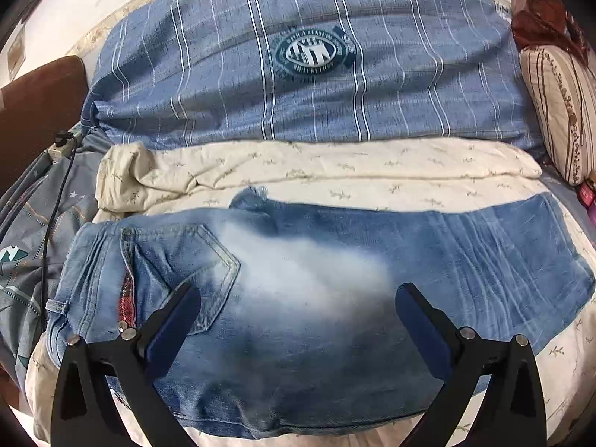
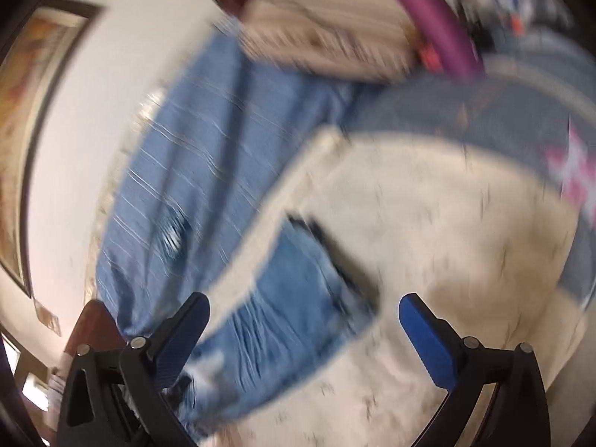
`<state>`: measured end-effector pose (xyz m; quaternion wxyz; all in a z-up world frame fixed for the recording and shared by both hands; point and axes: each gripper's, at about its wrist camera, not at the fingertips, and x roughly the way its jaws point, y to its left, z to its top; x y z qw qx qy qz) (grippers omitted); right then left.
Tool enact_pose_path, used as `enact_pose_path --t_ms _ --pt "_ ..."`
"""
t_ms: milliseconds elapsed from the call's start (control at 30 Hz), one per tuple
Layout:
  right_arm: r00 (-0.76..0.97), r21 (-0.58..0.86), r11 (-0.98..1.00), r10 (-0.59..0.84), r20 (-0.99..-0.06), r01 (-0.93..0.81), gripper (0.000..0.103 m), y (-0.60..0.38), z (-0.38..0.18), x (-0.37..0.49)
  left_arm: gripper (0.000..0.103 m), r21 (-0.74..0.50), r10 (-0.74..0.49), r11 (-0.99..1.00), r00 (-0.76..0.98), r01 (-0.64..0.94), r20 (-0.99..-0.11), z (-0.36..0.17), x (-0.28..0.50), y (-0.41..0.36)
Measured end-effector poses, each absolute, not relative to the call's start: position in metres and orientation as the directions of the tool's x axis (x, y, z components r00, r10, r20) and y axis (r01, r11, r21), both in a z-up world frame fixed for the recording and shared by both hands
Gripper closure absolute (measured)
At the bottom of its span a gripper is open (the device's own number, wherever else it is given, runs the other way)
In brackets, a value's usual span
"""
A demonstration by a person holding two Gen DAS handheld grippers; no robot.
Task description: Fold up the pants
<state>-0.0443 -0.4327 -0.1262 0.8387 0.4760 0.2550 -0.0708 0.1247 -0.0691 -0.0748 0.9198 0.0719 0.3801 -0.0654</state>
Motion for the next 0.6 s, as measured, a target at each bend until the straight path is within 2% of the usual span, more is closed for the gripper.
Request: enact_pose_path --t_ms 100,233,333,400,467,533,600 --pt "0.819 0.780 0.507 0.222 -0.529 0.366 0.004 -0.428 -0.141 -0.032 0.000 0.081 -0.065 0.980 0.672 0.184 -0.738 -0.080 0.128 -0.070" --pt "0.784 0.757 0.518 0.236 -0.574 0.399 0.015 -0.425 -0.150 -0.019 0.000 0.078 -0.066 0.979 0.654 0.189 -0.754 -0.082 0.127 -0.069" --pt "0.754 0.747 0.488 0.238 -0.613 0.453 0.018 -0.429 -0.164 -0.011 0.000 0.072 -0.069 0.979 0.639 0.191 -0.767 -0.086 0.129 -0.068" --pt "0.765 0.760 0.469 0.237 -0.599 0.449 0.021 -0.434 -0.167 -0.007 0.000 0.057 -0.079 0.978 0.611 0.200 -0.787 -0.090 0.132 -0.068" --pt "0.766 0.753 0.468 0.217 -0.605 0.462 0.031 -0.438 -0.169 -0.001 0.000 0.052 -0.081 0.977 0.585 0.207 -0.807 -0.096 0.134 -0.069" --pt "0.776 0.767 0.443 0.215 -0.593 0.464 0.035 -0.443 -0.172 0.002 0.000 0.051 -0.078 0.977 0.567 0.208 -0.820 -0.101 0.136 -0.070" --pt "0.778 0.770 0.444 0.220 -0.589 0.458 0.046 -0.445 -0.173 0.005 0.000 0.048 -0.077 0.977 0.556 0.207 -0.828 -0.104 0.136 -0.069"
